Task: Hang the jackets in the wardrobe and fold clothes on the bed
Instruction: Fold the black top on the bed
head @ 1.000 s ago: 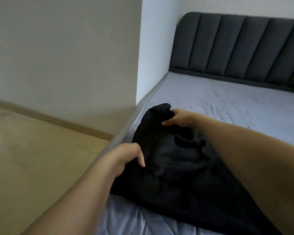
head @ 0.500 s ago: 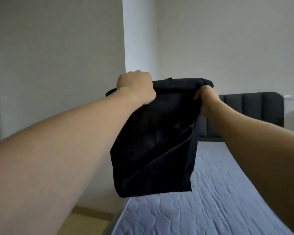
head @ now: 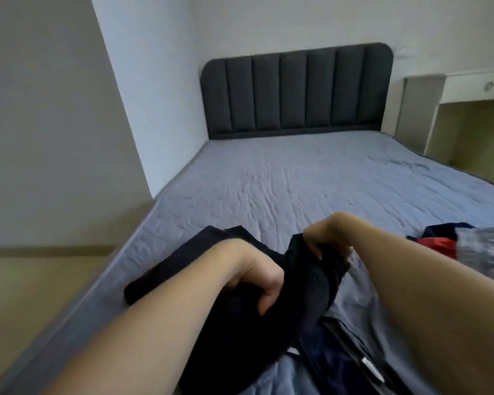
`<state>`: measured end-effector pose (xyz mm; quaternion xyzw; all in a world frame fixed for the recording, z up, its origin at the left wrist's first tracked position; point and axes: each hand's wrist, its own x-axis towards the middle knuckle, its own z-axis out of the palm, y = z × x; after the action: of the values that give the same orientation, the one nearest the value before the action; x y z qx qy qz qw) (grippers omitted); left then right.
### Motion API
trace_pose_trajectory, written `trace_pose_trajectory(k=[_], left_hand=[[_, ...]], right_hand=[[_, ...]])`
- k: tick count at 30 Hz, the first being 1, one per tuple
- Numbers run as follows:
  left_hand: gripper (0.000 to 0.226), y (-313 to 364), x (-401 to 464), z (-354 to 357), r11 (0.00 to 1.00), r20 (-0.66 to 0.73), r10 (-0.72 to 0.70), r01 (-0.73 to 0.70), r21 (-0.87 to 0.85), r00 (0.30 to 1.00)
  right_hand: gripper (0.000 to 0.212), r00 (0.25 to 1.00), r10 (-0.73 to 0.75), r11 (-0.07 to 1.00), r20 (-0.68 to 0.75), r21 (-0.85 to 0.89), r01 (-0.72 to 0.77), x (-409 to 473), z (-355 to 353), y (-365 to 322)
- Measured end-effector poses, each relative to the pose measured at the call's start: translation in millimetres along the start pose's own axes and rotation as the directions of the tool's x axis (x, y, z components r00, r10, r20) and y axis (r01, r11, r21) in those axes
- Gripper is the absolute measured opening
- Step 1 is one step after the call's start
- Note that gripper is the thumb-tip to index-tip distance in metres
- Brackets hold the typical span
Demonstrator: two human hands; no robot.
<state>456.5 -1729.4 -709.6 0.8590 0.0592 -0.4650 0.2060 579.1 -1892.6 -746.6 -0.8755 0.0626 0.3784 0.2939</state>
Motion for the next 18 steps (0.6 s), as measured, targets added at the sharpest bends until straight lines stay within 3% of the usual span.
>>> trace_pose_trajectory(k=[2, 4, 8, 10, 14, 16, 18], left_hand=[[0.021, -20.7, 28.6, 28.9, 0.997, 0.055, -0.023, 0.027, -0.073, 0.998], [0.016, -45.8, 40.1, 31.7, 0.995, 0.018, -0.064, 0.065, -0.069, 0.998], [0.010, -105.8, 36.0, -14.2, 0.993, -0.286, -0.108, 0.092, -0.068, 0.952], [0.009, -135.7, 33.3, -41.9, 0.993, -0.503, -0.121, 0.112, -0.048, 0.856], [0.011, -183.7, 58.8, -75.8, 0.972, -0.821, -0.166, 0.232, -0.042, 0.546], [0.011, -201.6, 80.3, -84.9, 0.964, -0.860, -0.176, 0.259, -0.054, 0.479], [0.013, -219.9, 107.1, -90.4, 0.969, -0.860, -0.203, 0.220, -0.109, 0.468]], right_hand=[[0.030, 0.993, 0.083, 0.990, 0.085, -0.124, -0.072, 11.5, 15.8, 10.0], [0.030, 0.988, 0.089, 0.990, 0.124, -0.119, -0.075, 18.3, 22.2, 3.4], [0.032, 0.991, -0.049, 0.998, 0.125, 0.040, 0.045, 25.5, 20.9, -44.8], [0.038, 0.987, -0.159, 0.979, 0.038, 0.132, 0.153, 33.2, 25.9, -77.7], [0.040, 0.931, -0.314, 0.907, -0.188, 0.230, 0.352, 65.7, 52.0, -134.7], [0.043, 0.891, -0.349, 0.888, -0.289, 0.203, 0.413, 91.7, 66.0, -152.7], [0.048, 0.883, -0.361, 0.898, -0.300, 0.145, 0.416, 120.2, 78.6, -161.2]])
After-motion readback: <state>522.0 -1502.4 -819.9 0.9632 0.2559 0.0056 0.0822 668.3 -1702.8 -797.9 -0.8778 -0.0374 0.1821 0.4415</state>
